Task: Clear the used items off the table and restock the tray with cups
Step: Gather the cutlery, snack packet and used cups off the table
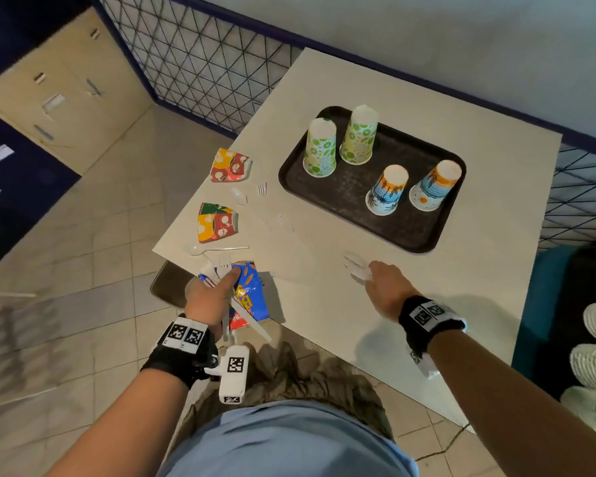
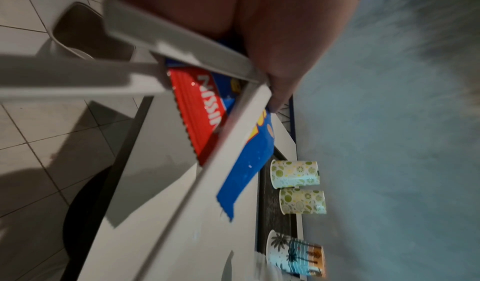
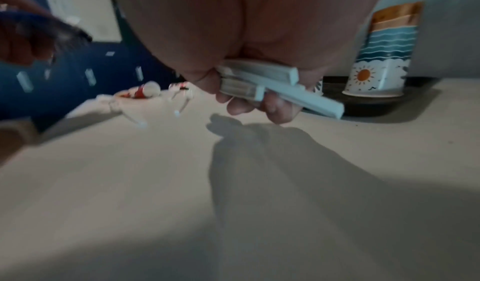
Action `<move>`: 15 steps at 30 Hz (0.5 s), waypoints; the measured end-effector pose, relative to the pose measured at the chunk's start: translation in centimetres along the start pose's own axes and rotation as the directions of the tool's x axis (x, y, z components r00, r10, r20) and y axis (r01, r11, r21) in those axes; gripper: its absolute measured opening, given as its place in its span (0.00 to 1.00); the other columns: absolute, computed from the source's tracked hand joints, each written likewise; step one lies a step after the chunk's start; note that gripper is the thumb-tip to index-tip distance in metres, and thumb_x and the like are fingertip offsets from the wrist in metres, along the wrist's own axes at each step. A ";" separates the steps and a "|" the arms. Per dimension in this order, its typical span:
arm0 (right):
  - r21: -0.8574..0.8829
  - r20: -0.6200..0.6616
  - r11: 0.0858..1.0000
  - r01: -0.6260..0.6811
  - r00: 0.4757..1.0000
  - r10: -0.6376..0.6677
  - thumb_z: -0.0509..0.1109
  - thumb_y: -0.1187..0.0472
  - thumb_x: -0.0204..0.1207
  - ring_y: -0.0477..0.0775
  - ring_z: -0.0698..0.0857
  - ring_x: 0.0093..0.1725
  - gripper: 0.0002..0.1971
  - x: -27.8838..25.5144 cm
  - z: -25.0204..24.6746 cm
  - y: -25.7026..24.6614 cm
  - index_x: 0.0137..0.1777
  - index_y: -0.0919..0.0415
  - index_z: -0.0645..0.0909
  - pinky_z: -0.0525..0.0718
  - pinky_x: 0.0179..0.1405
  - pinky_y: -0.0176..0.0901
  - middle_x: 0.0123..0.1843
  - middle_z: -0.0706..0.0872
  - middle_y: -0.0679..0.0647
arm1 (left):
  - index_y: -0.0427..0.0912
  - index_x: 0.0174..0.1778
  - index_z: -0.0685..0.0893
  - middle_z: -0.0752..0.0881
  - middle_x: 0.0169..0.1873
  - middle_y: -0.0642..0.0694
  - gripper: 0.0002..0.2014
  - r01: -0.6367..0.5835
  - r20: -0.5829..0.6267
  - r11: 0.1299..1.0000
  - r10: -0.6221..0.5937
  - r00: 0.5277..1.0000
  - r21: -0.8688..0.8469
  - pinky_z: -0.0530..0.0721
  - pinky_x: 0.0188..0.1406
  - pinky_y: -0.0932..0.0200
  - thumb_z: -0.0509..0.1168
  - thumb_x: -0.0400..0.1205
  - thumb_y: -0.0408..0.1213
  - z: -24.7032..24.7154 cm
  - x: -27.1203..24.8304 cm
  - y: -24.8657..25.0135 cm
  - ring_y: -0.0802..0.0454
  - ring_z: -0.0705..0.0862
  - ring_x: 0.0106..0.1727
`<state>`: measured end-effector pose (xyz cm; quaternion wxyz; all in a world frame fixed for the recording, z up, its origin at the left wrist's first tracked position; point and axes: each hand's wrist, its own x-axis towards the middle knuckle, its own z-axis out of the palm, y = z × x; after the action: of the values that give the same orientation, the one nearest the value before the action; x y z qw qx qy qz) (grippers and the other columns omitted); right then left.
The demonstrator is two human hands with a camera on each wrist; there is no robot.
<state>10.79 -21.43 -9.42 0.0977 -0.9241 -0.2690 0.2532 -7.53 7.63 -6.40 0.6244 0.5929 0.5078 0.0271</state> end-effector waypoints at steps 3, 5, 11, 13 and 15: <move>0.273 -0.250 0.961 0.049 0.968 0.022 0.56 0.57 0.83 0.68 0.82 0.31 0.15 -0.8 0.6 -3.5 0.51 0.70 0.77 0.83 0.33 0.56 0.35 0.82 0.64 | 0.46 0.53 0.93 0.97 0.45 0.41 0.13 0.034 -0.016 0.999 -0.034 0.999 -0.028 0.90 0.61 0.37 0.76 0.79 0.51 -3.1 0.8 0.7 0.35 0.95 0.50; 0.423 -0.156 0.906 -0.014 0.984 0.088 0.57 0.58 0.87 0.60 0.80 0.30 0.09 -0.9 -0.1 -8.3 0.55 0.63 0.74 0.80 0.35 0.49 0.34 0.81 0.57 | 0.45 0.51 0.92 0.96 0.42 0.42 0.11 0.050 -0.016 0.998 -0.051 0.999 -0.035 0.91 0.53 0.46 0.75 0.81 0.49 -5.6 1.8 1.0 0.40 0.94 0.43; 0.626 -0.055 0.780 0.022 0.998 0.017 0.61 0.52 0.88 0.54 0.87 0.35 0.08 2.3 1.2 -24.4 0.58 0.54 0.76 0.84 0.39 0.42 0.39 0.88 0.53 | 0.39 0.48 0.92 0.93 0.28 0.48 0.13 0.063 0.000 0.998 -0.063 0.998 -0.010 0.91 0.34 0.56 0.73 0.84 0.47 -15.0 6.0 2.2 0.50 0.92 0.30; 0.615 -0.053 0.788 0.038 0.999 -0.007 0.61 0.54 0.87 0.50 0.85 0.36 0.07 4.5 2.6 -30.0 0.57 0.53 0.79 0.83 0.39 0.39 0.41 0.87 0.50 | 0.39 0.45 0.91 0.92 0.26 0.49 0.12 0.073 -0.012 0.997 -0.073 0.997 0.001 0.84 0.22 0.65 0.73 0.85 0.45 -18.5 7.6 3.0 0.58 0.88 0.21; 0.605 0.065 0.795 0.035 0.994 -0.093 0.57 0.61 0.81 0.61 0.87 0.37 0.14 6.3 4.5 -35.6 0.54 0.60 0.84 0.85 0.35 0.43 0.43 0.87 0.59 | 0.41 0.41 0.89 0.91 0.26 0.49 0.12 0.096 -0.050 0.995 -0.097 0.994 -0.011 0.85 0.28 0.61 0.74 0.84 0.46 -22.2 9.7 3.4 0.57 0.88 0.21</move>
<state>-2.89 12.01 -4.64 0.3826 -0.8228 -0.2096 0.3642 -15.66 30.65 -4.75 0.6146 0.5642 0.5511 0.0140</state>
